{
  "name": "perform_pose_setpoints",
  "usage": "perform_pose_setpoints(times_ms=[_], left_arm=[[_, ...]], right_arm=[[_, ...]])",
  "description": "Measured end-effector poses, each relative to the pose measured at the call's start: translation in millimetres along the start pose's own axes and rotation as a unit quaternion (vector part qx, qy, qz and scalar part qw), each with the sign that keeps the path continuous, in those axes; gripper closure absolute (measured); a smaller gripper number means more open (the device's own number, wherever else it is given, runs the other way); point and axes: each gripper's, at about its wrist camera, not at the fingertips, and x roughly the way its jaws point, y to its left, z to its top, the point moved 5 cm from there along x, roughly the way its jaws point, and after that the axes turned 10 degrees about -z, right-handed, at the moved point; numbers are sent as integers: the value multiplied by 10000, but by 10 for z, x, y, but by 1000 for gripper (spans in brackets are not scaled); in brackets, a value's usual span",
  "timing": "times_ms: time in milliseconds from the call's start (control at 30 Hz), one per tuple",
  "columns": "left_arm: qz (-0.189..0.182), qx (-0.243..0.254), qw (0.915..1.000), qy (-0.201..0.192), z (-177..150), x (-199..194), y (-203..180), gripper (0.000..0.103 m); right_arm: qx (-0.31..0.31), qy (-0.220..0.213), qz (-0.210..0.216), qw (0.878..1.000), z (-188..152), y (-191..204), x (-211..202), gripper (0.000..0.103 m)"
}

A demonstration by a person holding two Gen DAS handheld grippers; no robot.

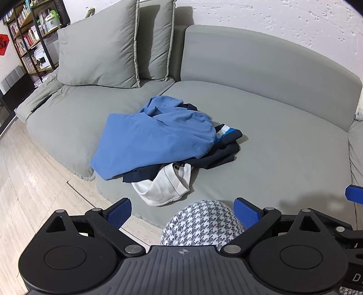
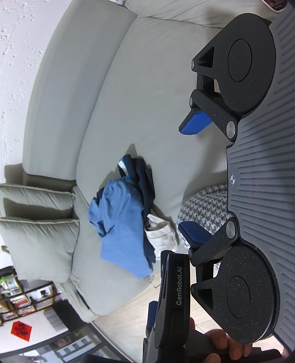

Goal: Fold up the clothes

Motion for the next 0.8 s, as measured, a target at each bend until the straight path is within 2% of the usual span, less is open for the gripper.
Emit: perform_pose_setpoints(times_ms=[800], left_arm=[[60, -77, 9999, 24, -90, 157, -86, 5]], right_arm=[[42, 57, -21, 10000, -7, 10, -25, 15]])
